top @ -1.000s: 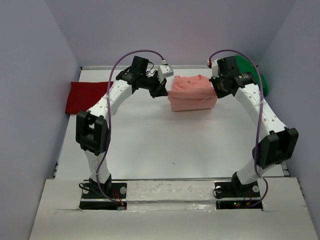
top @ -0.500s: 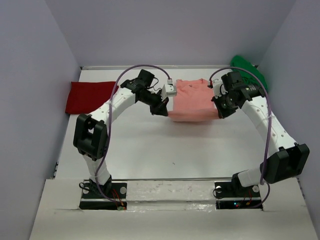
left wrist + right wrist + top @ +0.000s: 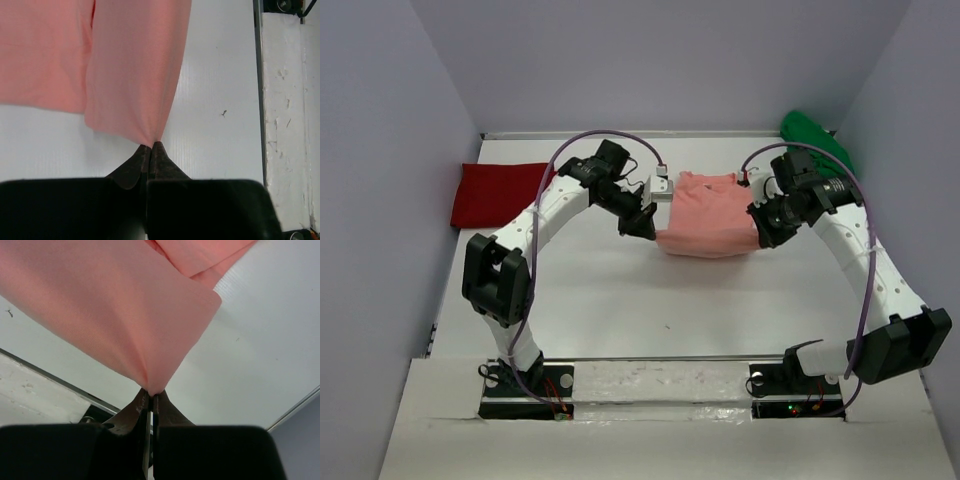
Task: Fold and stack the t-shirts
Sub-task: Fold the tshirt
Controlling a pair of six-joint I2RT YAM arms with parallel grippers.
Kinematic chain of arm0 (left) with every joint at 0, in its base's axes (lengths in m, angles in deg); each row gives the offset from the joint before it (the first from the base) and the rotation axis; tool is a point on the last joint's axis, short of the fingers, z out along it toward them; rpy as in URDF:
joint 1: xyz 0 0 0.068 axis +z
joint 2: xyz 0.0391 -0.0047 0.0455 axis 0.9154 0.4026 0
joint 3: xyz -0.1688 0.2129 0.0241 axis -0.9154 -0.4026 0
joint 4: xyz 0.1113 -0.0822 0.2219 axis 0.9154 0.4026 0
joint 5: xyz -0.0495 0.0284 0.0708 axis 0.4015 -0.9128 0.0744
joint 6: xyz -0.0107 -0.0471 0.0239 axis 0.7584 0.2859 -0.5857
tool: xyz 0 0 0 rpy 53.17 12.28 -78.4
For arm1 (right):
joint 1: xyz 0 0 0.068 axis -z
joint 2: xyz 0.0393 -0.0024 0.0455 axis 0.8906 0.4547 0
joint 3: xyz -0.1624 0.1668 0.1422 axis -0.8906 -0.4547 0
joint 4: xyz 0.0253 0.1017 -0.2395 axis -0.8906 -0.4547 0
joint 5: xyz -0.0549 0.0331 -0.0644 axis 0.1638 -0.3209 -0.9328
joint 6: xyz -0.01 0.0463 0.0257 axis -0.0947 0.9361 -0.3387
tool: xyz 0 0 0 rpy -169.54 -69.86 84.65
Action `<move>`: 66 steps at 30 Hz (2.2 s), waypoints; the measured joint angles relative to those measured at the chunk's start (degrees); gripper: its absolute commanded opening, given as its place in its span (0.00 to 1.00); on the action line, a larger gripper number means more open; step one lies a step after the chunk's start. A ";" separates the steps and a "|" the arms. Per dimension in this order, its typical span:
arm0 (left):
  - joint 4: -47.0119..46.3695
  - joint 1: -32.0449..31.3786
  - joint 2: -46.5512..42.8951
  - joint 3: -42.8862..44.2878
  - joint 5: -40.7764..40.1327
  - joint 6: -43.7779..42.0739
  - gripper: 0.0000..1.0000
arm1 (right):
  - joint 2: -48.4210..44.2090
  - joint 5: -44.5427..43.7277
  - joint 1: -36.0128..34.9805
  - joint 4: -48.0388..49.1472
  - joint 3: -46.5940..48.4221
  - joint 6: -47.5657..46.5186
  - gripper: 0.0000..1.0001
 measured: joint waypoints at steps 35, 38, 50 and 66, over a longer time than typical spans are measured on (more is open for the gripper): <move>-15.54 0.17 10.14 13.92 -6.62 11.15 0.00 | 18.32 -24.00 0.00 15.82 4.35 4.50 0.00; -16.92 0.72 11.15 14.67 -7.26 11.82 0.00 | 20.33 -25.27 0.00 16.85 6.43 4.52 0.00; -21.18 2.64 17.94 18.69 -10.78 14.88 0.00 | 29.31 -28.59 0.00 22.62 11.13 4.46 0.00; -22.53 3.43 31.74 35.28 -10.21 18.32 0.00 | 40.04 -36.44 0.52 28.22 15.58 4.35 0.00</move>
